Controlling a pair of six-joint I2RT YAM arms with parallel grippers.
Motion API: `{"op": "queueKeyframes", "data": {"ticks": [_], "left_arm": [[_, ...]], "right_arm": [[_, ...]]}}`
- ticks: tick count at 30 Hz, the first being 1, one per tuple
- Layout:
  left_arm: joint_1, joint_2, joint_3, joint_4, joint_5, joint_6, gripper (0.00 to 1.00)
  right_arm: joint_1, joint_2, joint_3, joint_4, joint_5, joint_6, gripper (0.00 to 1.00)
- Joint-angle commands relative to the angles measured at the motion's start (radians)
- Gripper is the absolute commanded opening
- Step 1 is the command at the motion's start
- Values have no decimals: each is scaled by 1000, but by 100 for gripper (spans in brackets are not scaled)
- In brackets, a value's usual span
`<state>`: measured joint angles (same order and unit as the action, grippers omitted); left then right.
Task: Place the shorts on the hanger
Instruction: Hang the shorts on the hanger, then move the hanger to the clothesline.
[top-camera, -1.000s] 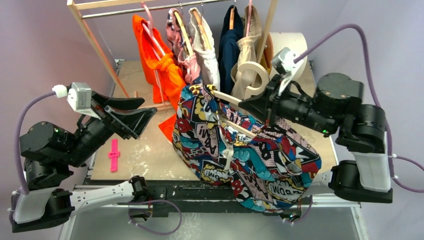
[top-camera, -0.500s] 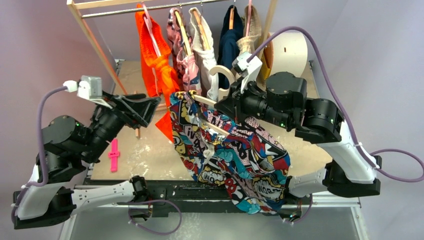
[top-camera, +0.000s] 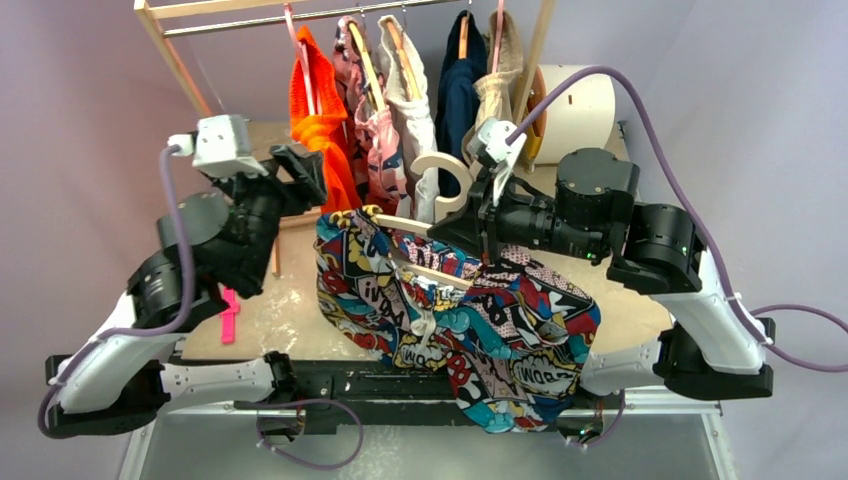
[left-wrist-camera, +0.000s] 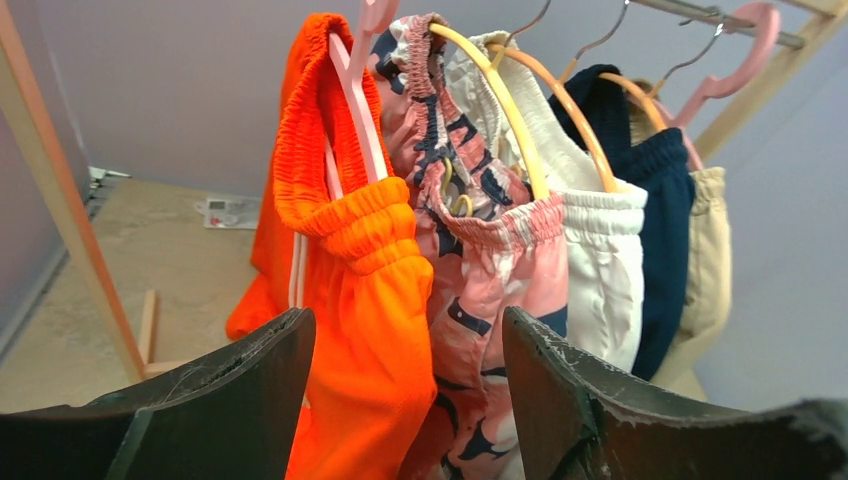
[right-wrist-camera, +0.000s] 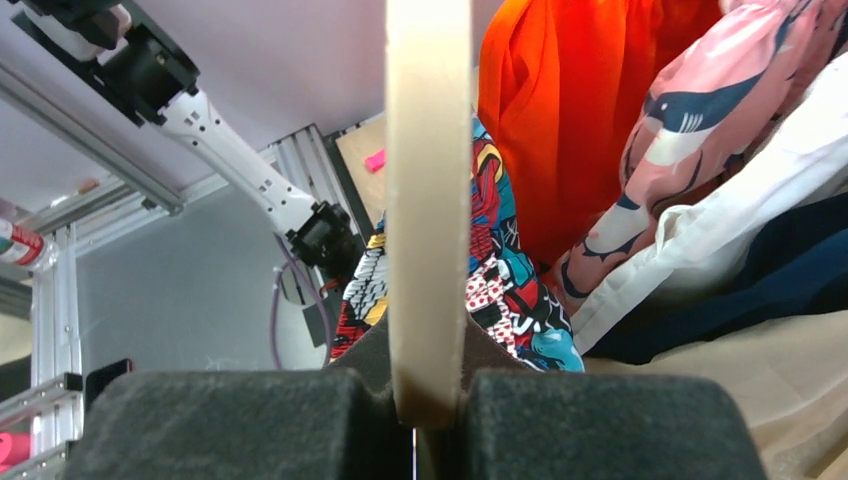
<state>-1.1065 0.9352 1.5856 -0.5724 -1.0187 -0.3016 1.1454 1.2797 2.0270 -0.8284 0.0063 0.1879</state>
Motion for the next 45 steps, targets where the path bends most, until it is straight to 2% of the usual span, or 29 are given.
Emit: {"op": "queueKeyframes", "data": {"ticks": [1, 9, 14, 19, 27, 33, 40, 45], "left_arm": [[2, 75, 41, 99, -102, 89, 68], [35, 181, 120, 120, -158, 113, 69], [109, 212, 175, 103, -106, 112, 69], [289, 327, 309, -89, 120, 4, 69], [599, 313, 231, -75, 407, -92, 68], [654, 338, 146, 41, 545, -114, 65], [675, 324, 17, 277, 719, -151, 49], [675, 387, 48, 326, 856, -173, 38]], "right_arm": [[2, -24, -20, 92, -75, -33, 0], [2, -40, -70, 120, -101, -44, 0], [2, -52, -83, 127, -111, -47, 0], [3, -68, -96, 135, -123, -48, 0], [2, -94, -128, 147, -135, -46, 0], [1, -102, -125, 153, -167, -39, 0], [2, -87, -34, 123, -224, -31, 0], [2, -63, 34, 77, -226, -40, 0]]}}
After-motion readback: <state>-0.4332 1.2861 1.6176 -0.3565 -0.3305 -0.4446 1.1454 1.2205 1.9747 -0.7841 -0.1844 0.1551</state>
